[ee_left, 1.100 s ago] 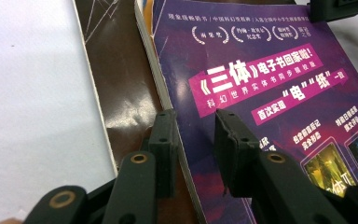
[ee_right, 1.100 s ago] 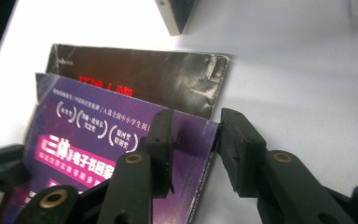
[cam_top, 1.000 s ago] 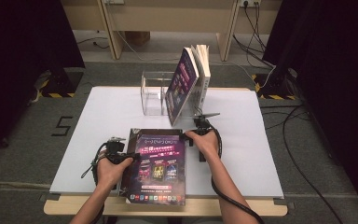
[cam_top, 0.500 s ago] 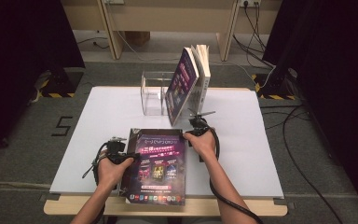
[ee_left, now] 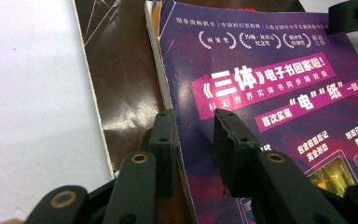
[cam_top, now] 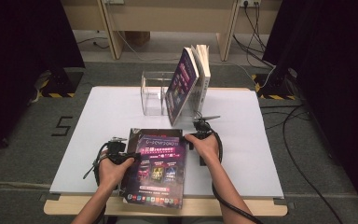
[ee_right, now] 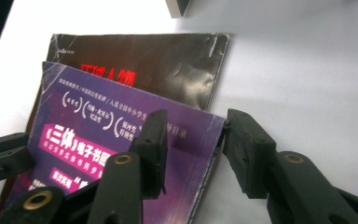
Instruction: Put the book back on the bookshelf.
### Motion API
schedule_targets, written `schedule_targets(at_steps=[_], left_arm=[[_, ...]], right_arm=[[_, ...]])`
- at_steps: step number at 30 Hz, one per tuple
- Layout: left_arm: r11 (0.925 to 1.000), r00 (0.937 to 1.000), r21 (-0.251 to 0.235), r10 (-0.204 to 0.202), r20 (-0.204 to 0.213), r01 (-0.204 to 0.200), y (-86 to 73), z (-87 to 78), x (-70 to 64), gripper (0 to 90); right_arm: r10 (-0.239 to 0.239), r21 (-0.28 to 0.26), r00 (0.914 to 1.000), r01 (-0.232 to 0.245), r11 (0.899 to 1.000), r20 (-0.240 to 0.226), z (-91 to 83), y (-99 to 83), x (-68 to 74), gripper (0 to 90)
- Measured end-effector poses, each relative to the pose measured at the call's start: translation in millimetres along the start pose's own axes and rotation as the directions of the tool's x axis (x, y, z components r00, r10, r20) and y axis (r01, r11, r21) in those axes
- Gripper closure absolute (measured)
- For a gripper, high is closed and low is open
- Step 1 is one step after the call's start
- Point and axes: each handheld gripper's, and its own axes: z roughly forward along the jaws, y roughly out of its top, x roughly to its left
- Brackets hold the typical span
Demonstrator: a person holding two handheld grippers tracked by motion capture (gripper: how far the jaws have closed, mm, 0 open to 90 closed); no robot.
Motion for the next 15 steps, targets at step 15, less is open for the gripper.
schedule_targets(at_steps=[15], left_arm=[[1.0000,1.0000,0.006,0.001,-0.008,-0.001,0.9,0.1,-1.1,69.1]], right_arm=[[0.033,0.051,0.9995,-0.033,0.998,0.004,-1.3,0.9,1.7,64.4]])
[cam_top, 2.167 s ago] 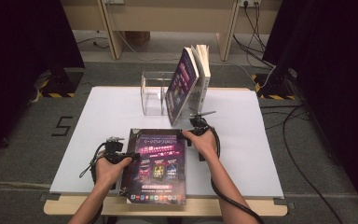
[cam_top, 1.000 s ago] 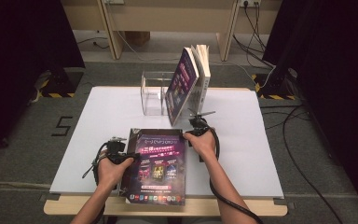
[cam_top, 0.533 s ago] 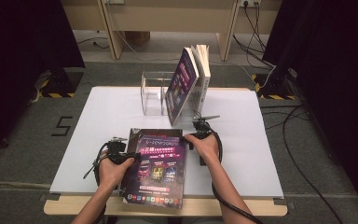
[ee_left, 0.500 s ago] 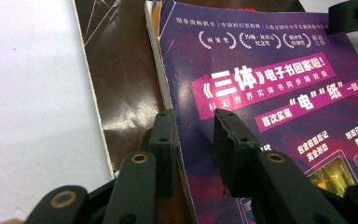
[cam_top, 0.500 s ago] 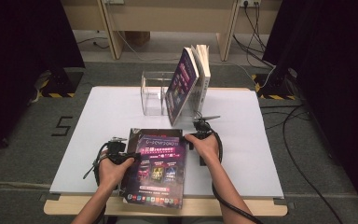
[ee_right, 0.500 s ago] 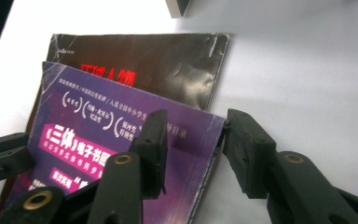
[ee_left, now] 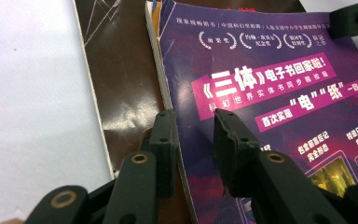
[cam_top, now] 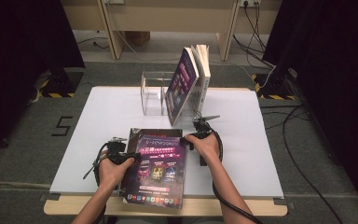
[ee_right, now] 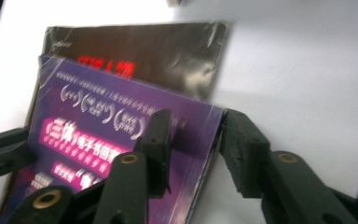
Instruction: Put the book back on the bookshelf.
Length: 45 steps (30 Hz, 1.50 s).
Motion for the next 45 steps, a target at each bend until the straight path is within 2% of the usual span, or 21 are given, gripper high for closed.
schedule_targets(at_steps=[1,7,9,16,18,20,23,26,28,32,36,39,41,45], left_arm=[[1.0000,1.0000,0.001,0.000,-0.001,0.000,0.1,0.0,0.0,69.1],[1.0000,1.0000,-0.003,0.003,-0.002,-0.003,-0.5,-0.2,-0.1,69.1],[1.0000,1.0000,-0.001,0.004,0.001,-0.004,-0.4,-0.5,0.4,69.1],[0.9999,0.9999,-0.005,0.011,-0.001,-0.011,-1.0,-1.8,2.1,68.9],[0.9999,0.9999,-0.003,0.012,0.002,-0.012,-0.9,-2.0,2.7,68.8],[0.9999,0.9999,-0.003,0.014,0.009,-0.014,-0.8,-2.2,3.5,68.5],[0.9994,0.9991,-0.008,0.034,0.024,-0.034,-0.6,-2.5,4.8,66.0],[0.9977,0.9984,-0.059,0.035,0.045,-0.032,0.8,-10.0,4.4,59.8],[0.9946,0.9988,-0.097,0.038,0.032,-0.035,3.2,-17.3,4.6,57.2],[0.9872,0.9989,-0.159,0.010,0.045,-0.003,7.0,-29.3,8.7,53.3],[0.9828,0.9989,-0.184,-0.004,0.046,0.013,8.1,-34.8,13.4,53.0],[0.9813,0.9987,-0.192,-0.008,0.050,0.017,8.1,-36.0,15.0,53.0],[0.9807,0.9986,-0.195,-0.005,0.053,0.015,8.2,-36.3,15.1,52.9],[0.9798,0.9986,-0.200,-0.001,0.052,0.011,8.5,-36.7,14.8,52.9]], right_arm=[[0.007,0.024,0.9996,-0.006,1.000,-0.027,1.0,-1.2,-0.1,64.3],[-0.022,0.016,0.9995,0.022,1.000,-0.022,1.4,-1.9,1.6,66.6],[-0.036,-0.003,0.9992,0.036,0.999,-0.020,1.3,-2.3,3.0,69.2],[-0.125,-0.033,0.9920,0.125,0.992,-0.015,-4.8,-0.9,16.4,77.5],[-0.124,-0.041,0.9918,0.123,0.992,-0.031,-6.0,-0.2,17.6,78.7],[-0.109,-0.055,0.9918,0.105,0.993,-0.067,-8.3,0.6,16.3,79.7],[-0.117,-0.082,0.9887,0.109,0.991,-0.094,-11.4,0.8,17.4,81.0],[-0.127,-0.117,0.9845,0.113,0.987,-0.121,-15.9,0.6,21.7,82.4],[-0.125,-0.141,0.9828,0.105,0.984,-0.137,-19.2,0.1,24.9,83.2],[-0.135,-0.174,0.9781,0.107,0.979,-0.158,-25.0,-0.2,29.9,84.2],[-0.151,-0.199,0.9718,0.115,0.973,-0.181,-34.0,0.9,36.6,84.8],[-0.170,-0.222,0.9695,0.129,0.967,-0.177,-41.1,2.5,41.3,85.0],[-0.192,-0.240,0.9657,0.148,0.959,-0.174,-46.2,4.1,43.7,85.0],[-0.212,-0.280,0.9644,0.162,0.946,-0.159,-58.0,6.4,48.2,85.1]])
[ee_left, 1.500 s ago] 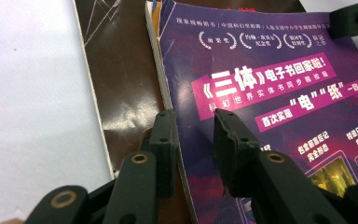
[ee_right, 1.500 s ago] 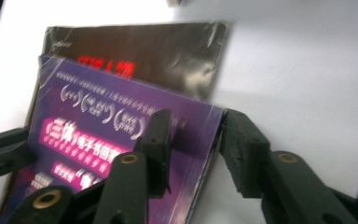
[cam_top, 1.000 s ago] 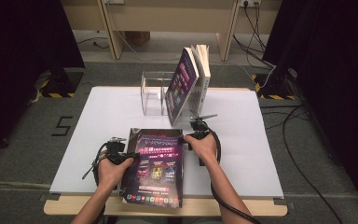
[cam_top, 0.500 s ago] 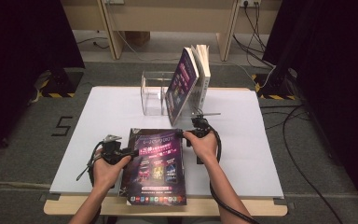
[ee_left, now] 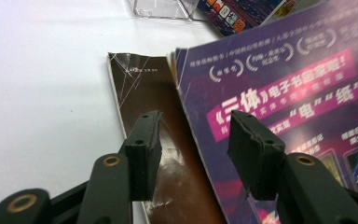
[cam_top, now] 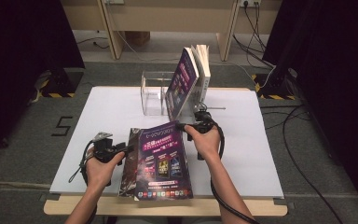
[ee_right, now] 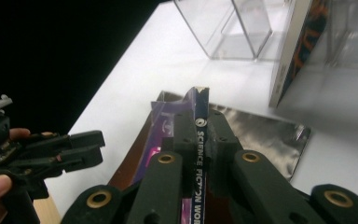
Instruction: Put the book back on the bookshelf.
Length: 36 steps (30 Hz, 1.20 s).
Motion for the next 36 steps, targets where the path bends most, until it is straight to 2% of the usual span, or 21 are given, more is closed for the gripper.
schedule_targets(at_steps=[4,7,16,17,18,21,26,27,28,29,36], left_arm=[[1.0000,1.0000,-0.003,-0.001,0.002,0.001,-0.5,0.9,-0.1,52.9],[1.0000,1.0000,-0.008,-0.002,0.006,0.002,-1.0,1.4,0.3,52.9],[0.9999,1.0000,-0.013,-0.004,0.002,0.004,-1.1,0.8,1.0,52.9],[0.9998,0.9999,-0.019,0.004,0.016,-0.004,-1.1,2.2,1.9,52.9],[0.9999,1.0000,-0.012,-0.004,0.005,0.004,-1.4,1.3,1.4,52.9],[0.9999,1.0000,-0.012,-0.002,0.006,0.002,-1.4,1.6,1.4,52.9],[0.9998,0.9998,-0.021,0.004,0.018,-0.004,-1.2,2.9,1.4,52.9],[0.9999,1.0000,-0.015,-0.002,0.006,0.003,-1.4,2.0,0.7,52.8],[0.9998,0.9999,-0.019,0.002,0.016,-0.002,-1.3,2.9,1.0,52.9],[0.9999,1.0000,-0.015,-0.002,0.006,0.002,-1.5,2.1,0.5,52.8],[0.9999,1.0000,-0.015,-0.001,0.006,0.001,-1.4,2.1,0.7,52.8]], right_arm=[[-0.032,-0.049,0.9993,0.033,0.998,0.020,-9.8,5.4,7.1,85.1],[-0.063,-0.094,0.9974,0.066,0.993,0.034,-18.3,11.4,13.9,85.1],[-0.121,-0.230,0.9904,0.133,0.964,0.066,-41.8,25.8,29.0,85.1],[-0.125,-0.236,0.9897,0.138,0.962,0.071,-43.1,26.5,30.1,85.1],[-0.128,-0.247,0.9891,0.142,0.959,0.072,-45.0,27.7,31.2,85.1],[-0.131,-0.270,0.9884,0.147,0.952,0.076,-47.6,28.9,32.7,85.0],[-0.136,-0.290,0.9881,0.151,0.945,0.072,-50.2,29.0,33.9,85.1],[-0.137,-0.292,0.9880,0.152,0.944,0.072,-50.9,28.9,34.8,85.1],[-0.142,-0.305,0.9872,0.157,0.939,0.073,-51.6,28.6,35.5,85.1],[-0.140,-0.308,0.9874,0.156,0.939,0.074,-52.5,28.5,36.6,85.1],[-0.154,-0.364,0.9831,0.180,0.914,0.099,-62.4,31.7,42.6,85.1]])
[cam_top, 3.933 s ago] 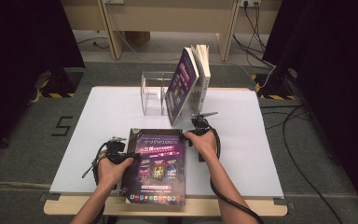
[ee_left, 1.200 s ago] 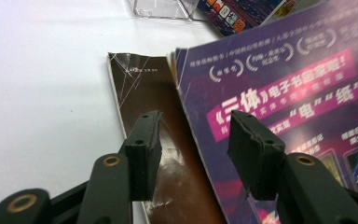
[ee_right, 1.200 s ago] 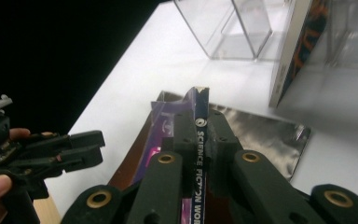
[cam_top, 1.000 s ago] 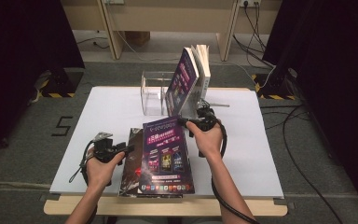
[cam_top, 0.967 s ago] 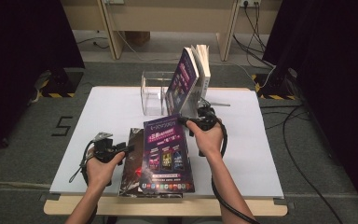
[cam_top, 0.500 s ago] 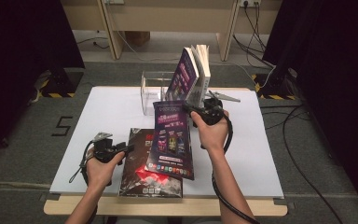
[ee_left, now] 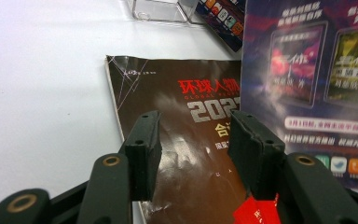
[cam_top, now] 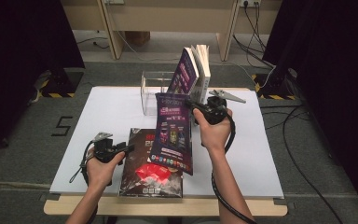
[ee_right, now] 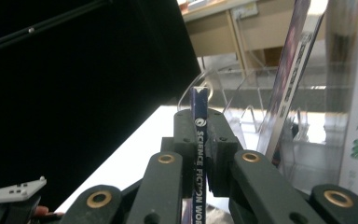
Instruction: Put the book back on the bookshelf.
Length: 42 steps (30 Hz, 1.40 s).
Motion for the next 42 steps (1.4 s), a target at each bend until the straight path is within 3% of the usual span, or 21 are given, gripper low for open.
schedule_targets(at_steps=[9,22,42], left_arm=[[1.0000,1.0000,0.006,0.006,0.005,-0.006,-0.6,1.4,-0.5,52.8],[0.9999,1.0000,0.011,0.003,0.001,-0.003,-1.4,2.4,-1.1,52.7],[0.9998,1.0000,0.018,0.004,0.007,-0.004,-3.0,4.4,-1.5,52.7]], right_arm=[[-0.008,-0.061,0.9999,0.009,0.998,0.009,-7.6,11.6,2.0,85.1],[-0.041,-0.151,0.9984,0.046,0.987,0.039,-10.3,25.7,5.5,85.1],[-0.031,-0.200,0.9984,0.039,0.979,0.047,-0.5,35.7,3.1,85.0]])
